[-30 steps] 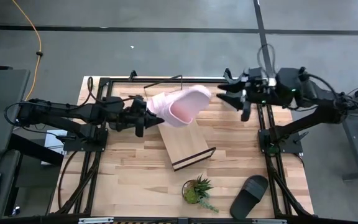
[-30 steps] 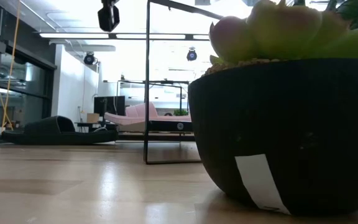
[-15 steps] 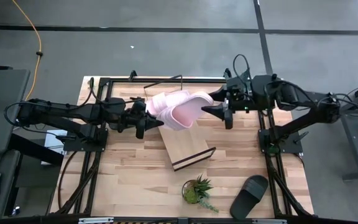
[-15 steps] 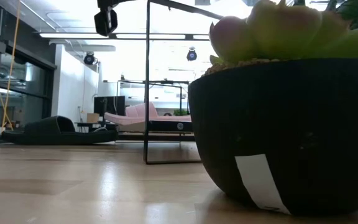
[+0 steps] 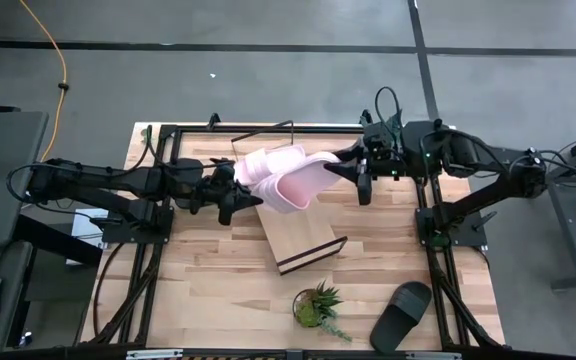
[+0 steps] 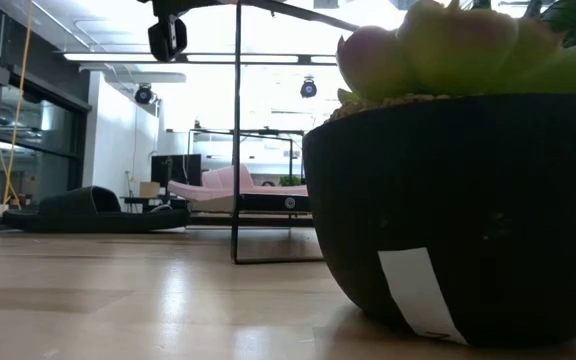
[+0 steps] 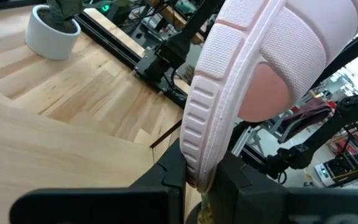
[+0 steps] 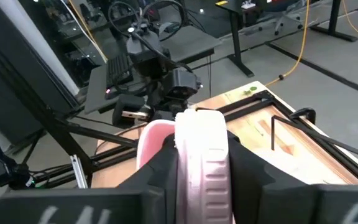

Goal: Pick and place slides into the shelf
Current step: Put the pink slides on the shelf

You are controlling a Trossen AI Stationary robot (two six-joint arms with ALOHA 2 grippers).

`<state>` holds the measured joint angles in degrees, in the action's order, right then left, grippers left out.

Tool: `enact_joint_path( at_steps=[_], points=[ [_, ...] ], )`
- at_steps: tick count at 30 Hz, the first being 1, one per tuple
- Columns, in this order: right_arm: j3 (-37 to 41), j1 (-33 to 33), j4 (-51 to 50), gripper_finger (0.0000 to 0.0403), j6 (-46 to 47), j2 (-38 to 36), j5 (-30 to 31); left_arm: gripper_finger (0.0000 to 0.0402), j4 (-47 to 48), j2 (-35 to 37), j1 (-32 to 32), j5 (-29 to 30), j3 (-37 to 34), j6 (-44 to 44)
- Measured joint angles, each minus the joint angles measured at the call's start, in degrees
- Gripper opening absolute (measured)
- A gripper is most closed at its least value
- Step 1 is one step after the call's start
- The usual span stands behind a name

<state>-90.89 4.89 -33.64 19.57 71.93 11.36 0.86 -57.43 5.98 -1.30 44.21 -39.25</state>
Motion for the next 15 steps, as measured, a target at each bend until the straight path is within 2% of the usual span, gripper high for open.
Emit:
enact_joint_path(
  at_steps=[6, 15],
  points=[
    [-0.02, 0.0, -1.4, 0.0072, 1.07, -0.01, 1.46, 0.0033, 0.04, -0.02, 0.0, 0.01, 0.0, 0.05],
    [0.02, 0.06, -2.65, 0.0069, -0.09, -0.21, 4.34, 0.0112, -0.89, 0.02, 0.02, 0.27, 0.09, 0.0]
  ],
)
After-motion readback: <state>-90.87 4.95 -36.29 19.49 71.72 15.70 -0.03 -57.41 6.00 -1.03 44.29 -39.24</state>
